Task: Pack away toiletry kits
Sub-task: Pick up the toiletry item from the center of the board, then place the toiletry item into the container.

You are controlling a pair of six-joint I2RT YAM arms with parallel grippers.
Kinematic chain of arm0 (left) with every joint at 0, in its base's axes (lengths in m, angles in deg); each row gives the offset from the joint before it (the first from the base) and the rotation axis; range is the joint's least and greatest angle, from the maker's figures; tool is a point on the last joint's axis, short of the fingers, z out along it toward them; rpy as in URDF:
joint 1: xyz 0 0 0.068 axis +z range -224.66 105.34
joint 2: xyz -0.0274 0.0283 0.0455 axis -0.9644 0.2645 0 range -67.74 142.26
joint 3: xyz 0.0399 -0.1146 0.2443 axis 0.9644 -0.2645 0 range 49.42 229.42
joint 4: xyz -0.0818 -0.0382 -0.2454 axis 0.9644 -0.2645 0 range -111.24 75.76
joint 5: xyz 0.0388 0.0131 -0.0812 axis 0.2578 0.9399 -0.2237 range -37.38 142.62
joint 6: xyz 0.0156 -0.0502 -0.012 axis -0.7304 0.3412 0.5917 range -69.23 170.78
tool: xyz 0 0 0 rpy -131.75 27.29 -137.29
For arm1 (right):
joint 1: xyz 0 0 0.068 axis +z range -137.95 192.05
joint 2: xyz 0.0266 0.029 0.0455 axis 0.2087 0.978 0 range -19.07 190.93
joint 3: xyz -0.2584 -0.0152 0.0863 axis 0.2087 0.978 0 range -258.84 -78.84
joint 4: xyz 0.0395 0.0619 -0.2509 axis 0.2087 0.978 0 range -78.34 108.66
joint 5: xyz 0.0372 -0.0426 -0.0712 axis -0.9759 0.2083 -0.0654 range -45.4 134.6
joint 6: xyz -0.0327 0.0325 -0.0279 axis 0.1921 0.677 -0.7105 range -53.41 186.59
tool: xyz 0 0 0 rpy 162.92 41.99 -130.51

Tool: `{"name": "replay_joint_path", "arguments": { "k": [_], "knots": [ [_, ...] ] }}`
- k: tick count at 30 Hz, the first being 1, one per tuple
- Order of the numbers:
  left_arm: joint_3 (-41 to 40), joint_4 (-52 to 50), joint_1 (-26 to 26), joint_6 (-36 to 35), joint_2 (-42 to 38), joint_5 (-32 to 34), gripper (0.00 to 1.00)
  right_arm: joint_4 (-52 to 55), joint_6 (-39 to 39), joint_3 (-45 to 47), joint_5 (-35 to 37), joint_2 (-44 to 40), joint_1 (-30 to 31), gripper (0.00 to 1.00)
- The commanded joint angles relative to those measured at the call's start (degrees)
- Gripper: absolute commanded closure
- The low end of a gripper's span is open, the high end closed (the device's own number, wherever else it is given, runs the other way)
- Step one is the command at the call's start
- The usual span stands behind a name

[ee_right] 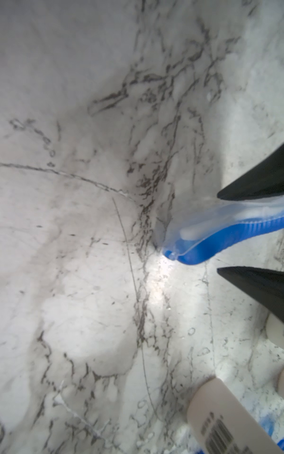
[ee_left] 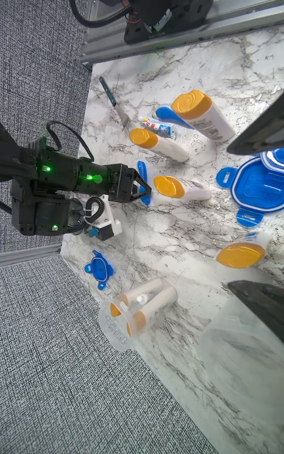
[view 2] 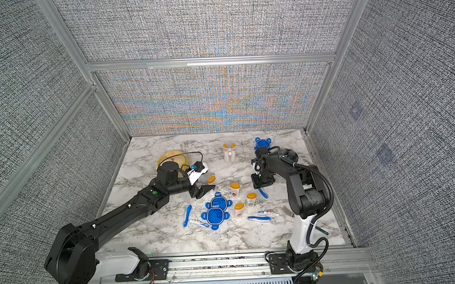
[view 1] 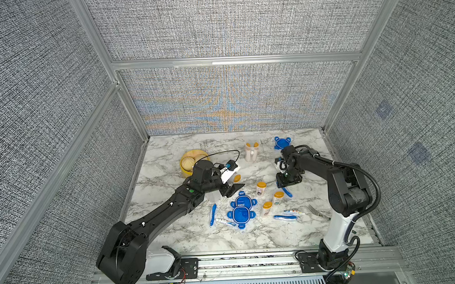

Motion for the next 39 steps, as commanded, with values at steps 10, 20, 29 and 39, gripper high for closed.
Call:
{"name": "replay_joint_path", "arguments": {
  "k": [10,20,29,39],
  "knots": [
    [0.2,0.2,0.1,-0.4,-0.1,0.7,0.21,1.4,0.0,-2.3,2.1,0.3,0.8,0.79],
    [1.8,0.3,0.1,0.1,1.4,1.4,0.21,-6.8,1.6,-9.2,-5.3,-12.3,1.1,0.85],
    [2.2,0.9,0.1,0.9,1.6,6.5,0.21,-39.9,1.4,-14.5,-11.9,-9.9,5.4,0.89],
    [1.7,0.8,0.1,1.6,0.8,9.7,0.21,-60.8,3.3,-18.6,-12.0,2.9,6.4,0.91]
  ]
}}
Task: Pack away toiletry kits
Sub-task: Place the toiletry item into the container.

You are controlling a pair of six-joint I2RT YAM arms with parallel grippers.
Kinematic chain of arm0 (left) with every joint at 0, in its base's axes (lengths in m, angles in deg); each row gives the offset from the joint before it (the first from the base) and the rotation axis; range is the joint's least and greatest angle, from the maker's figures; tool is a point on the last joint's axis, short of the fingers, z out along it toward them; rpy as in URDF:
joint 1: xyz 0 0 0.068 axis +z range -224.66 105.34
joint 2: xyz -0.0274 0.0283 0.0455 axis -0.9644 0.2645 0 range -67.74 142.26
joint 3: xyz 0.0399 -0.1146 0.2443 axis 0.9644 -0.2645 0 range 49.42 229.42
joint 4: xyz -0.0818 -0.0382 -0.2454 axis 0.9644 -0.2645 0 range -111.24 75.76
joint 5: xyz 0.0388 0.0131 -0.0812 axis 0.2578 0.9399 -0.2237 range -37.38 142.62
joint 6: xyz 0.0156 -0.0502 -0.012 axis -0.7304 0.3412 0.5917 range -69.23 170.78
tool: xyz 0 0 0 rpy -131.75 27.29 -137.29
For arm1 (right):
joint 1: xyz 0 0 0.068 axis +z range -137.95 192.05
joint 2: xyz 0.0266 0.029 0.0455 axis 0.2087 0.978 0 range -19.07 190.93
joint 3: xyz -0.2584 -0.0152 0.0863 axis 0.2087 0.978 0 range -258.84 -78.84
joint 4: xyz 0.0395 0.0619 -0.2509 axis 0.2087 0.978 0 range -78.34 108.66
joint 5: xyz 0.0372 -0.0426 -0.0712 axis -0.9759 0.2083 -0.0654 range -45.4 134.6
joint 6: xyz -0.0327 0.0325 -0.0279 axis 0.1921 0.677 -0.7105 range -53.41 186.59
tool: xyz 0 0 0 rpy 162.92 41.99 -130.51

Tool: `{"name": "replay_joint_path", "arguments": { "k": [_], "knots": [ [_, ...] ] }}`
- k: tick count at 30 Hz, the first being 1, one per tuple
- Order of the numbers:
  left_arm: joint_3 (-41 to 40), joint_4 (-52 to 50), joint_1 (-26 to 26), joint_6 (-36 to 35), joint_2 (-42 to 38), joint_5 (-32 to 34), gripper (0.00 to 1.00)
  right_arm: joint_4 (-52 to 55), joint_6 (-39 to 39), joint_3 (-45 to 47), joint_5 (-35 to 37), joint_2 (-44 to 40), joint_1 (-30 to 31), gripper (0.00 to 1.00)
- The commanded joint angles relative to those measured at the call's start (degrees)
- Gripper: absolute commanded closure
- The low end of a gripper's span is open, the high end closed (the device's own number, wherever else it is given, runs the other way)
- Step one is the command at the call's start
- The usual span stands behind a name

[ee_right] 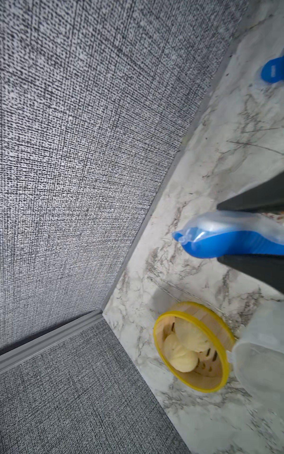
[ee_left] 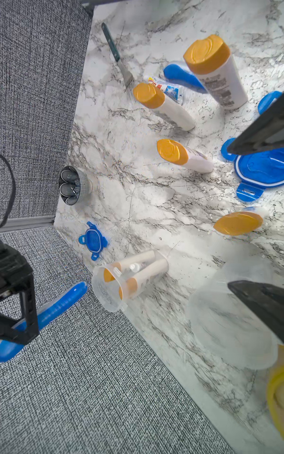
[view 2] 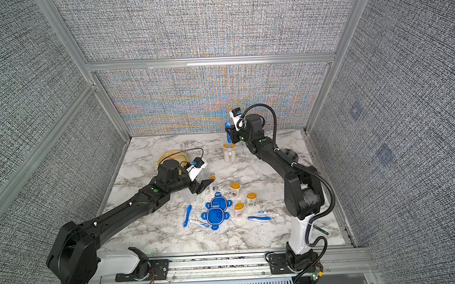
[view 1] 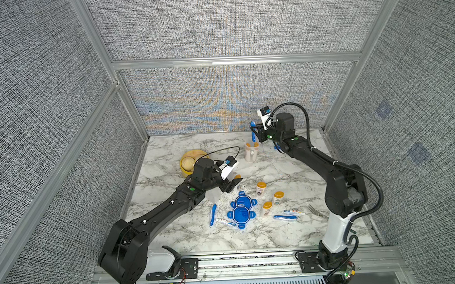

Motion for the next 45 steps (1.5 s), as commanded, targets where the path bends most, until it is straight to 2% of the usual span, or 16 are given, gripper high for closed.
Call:
{"name": "replay_joint_path", "arguments": {
  "k": [1,17,27,32,35,39,43,45],
  "knots": [
    [0.2,0.5,0.1,0.5,-0.4,1.0,0.21,-9.1,-0.2,-1.2,-0.2,2.2,0.2,0.91],
    [0.4,-0.6,0.1,0.4,-0.7,1.4,0.21,-12.9,-1.4,3.3,0.5,6.4,-0.9,0.89],
    [0.2,-0.7,0.1,1.1,-1.9,1.3,0.21,-12.7,-1.1,5.0,-1.4,3.9,-1.2,0.57],
    [-0.2,-0.7,0.1,2.5,-3.2,1.9,0.21,-11.2,-0.4,9.0,-1.6,-2.1,-1.2,0.5],
    [-0.4,-0.9,0.1,3.7,-4.0,2.6,0.21,-4.1,2.2,10.0,0.3,-6.2,-1.4,0.5],
    [0.0,-2.3,0.1,7.0,-4.6,6.3,0.2,11.9,7.2,10.0,2.7,-11.6,-2.2,0.51],
    [-0.3,-3.0,0.1,9.0,-5.0,7.6,0.19,27.2,10.2,11.1,2.0,-15.7,-4.4,0.52],
    [-0.3,-2.9,0.1,9.6,-4.9,7.4,0.18,29.9,12.6,13.4,-1.6,-17.0,-7.2,0.52]
  ]
}}
